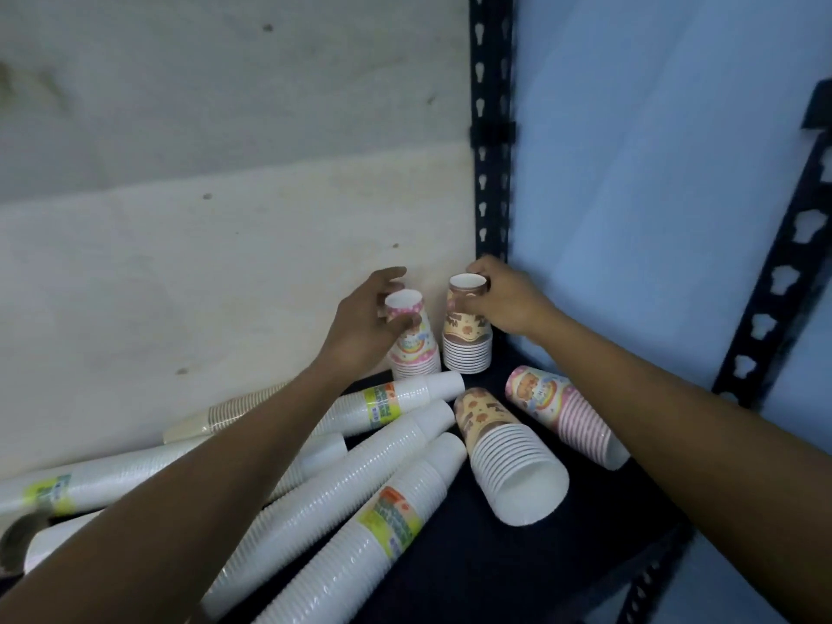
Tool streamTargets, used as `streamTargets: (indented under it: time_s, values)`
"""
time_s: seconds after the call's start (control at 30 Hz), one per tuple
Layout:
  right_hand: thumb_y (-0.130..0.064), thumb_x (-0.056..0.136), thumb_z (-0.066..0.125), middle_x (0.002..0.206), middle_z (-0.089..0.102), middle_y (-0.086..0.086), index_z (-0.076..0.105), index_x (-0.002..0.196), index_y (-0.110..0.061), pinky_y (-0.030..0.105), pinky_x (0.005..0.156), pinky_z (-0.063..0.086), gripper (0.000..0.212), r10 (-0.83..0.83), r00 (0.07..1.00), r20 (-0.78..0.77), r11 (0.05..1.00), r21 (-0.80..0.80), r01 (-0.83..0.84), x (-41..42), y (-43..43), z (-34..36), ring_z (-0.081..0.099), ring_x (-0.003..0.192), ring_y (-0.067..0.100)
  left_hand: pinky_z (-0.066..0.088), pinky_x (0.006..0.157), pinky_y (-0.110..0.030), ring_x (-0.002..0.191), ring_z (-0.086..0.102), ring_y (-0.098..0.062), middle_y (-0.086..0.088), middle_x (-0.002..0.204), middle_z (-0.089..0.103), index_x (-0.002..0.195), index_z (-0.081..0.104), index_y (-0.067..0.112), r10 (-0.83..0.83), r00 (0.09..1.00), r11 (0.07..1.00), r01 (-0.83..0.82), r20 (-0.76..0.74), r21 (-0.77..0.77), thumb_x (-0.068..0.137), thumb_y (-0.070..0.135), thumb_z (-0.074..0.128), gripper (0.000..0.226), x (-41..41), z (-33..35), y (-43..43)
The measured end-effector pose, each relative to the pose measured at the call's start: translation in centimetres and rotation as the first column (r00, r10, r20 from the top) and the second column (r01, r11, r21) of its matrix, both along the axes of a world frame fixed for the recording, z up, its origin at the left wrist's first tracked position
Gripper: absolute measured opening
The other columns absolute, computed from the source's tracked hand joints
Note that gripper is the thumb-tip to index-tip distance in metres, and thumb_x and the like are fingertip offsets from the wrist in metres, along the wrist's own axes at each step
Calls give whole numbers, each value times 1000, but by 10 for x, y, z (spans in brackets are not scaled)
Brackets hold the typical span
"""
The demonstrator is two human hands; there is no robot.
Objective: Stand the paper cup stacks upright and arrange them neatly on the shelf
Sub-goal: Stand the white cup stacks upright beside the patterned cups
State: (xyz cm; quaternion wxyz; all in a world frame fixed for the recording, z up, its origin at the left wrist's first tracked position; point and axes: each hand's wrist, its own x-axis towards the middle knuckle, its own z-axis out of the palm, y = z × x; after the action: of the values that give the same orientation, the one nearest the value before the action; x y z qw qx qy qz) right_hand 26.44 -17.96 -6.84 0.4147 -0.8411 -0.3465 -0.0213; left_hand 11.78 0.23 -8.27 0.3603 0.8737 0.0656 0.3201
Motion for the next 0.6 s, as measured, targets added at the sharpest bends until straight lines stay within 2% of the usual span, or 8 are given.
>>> streamTargets:
  time_s: [0.03,0.17,0.23,0.4,0.6]
  values:
    - [-36,80,84,111,68,0,59,119,-19,29,77,52,50,-3,1000,9,1000,-6,3,0,0,-2,65,99,18,49,83,-7,103,66,-8,5,127,66,140,54,30,5,1000,1000,-5,2,18,84,18,82,63,2,-1,0]
    - [-39,77,85,108,71,0,64,114,-21,33,83,55,46,-12,1000,18,1000,-9,12,-2,0,-2,67,99,19,57,97,-35,117,61,-17,-3,130,51,143,50,30,21,999,993,-26,44,117,86,17,79,66,7,-7,-2]
    - [-40,78,85,111,71,0,64,118,-21,33,86,55,48,-12,1000,17,999,-42,13,-6,0,-1,67,100,18,56,99,-42,118,60,-17,-3,127,51,143,49,30,29,999,990,-35,46,135,86,18,78,64,7,-11,-2]
    - [-39,80,83,113,69,4,59,123,-15,32,83,54,55,-9,1000,-4,997,-81,8,-18,-3,1,66,101,22,54,100,-38,119,57,-15,-1,129,47,144,47,29,66,998,993,-67,14,100,84,22,81,69,-4,-5,-6]
    - [-60,67,79,106,70,-1,57,111,-20,39,81,59,63,-51,997,-51,998,-45,48,-30,-13,0,69,93,17,43,91,-21,115,59,-17,2,121,49,140,52,27,187,982,975,-181,-34,126,81,34,84,67,-28,10,-11]
